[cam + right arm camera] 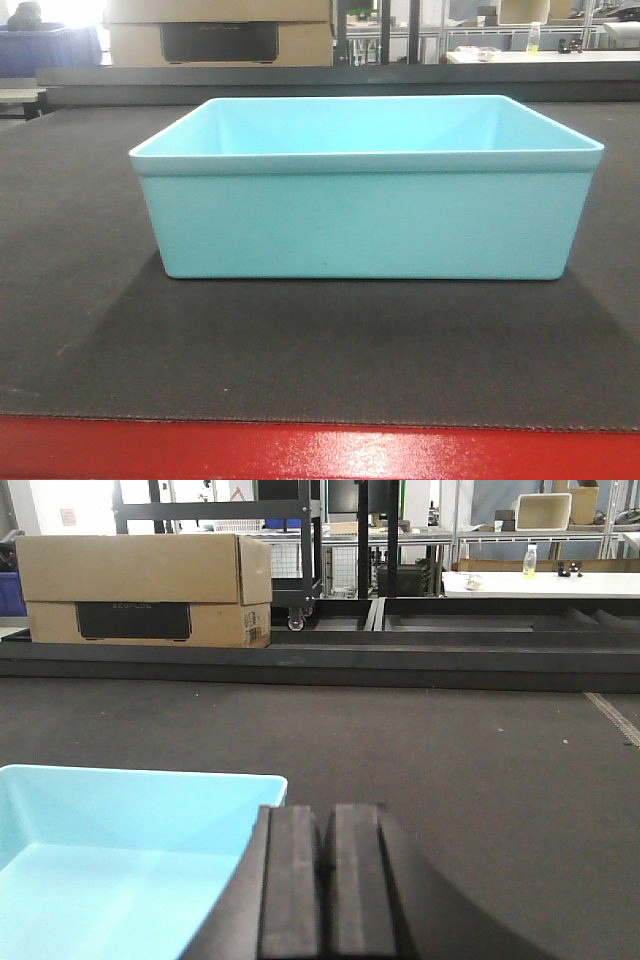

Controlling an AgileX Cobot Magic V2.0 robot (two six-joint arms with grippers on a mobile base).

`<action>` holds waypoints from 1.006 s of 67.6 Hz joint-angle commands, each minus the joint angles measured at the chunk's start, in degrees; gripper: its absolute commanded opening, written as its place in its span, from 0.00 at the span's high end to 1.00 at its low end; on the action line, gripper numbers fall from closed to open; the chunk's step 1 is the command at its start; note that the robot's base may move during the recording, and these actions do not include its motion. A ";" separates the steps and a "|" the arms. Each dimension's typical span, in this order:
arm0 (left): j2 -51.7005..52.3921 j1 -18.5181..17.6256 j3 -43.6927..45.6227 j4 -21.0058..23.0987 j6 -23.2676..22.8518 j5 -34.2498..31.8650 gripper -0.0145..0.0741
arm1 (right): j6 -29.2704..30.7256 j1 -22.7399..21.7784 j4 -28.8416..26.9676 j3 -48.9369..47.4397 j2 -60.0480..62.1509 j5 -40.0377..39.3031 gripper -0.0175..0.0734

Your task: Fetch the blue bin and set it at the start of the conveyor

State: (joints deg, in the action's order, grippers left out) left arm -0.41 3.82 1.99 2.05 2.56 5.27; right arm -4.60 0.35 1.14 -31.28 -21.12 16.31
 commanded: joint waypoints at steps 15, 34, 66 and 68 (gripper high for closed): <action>0.41 0.34 -1.99 1.24 0.37 -3.67 0.96 | 0.15 0.24 0.40 0.18 0.40 -1.37 0.99; 0.41 0.34 -1.99 1.24 0.37 -3.67 0.96 | 0.15 0.24 0.40 0.18 0.40 -1.37 0.99; 0.41 0.34 -1.99 1.24 0.37 -3.67 0.96 | 0.15 0.24 1.32 0.18 0.40 -1.51 0.99; 0.41 0.34 -1.99 1.24 0.37 -3.67 0.96 | 0.15 0.24 1.45 0.18 0.50 -1.51 0.99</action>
State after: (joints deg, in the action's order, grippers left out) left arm -0.41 3.93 -0.05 2.92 2.89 2.72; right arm -4.60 0.35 1.42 -31.07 -20.95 16.31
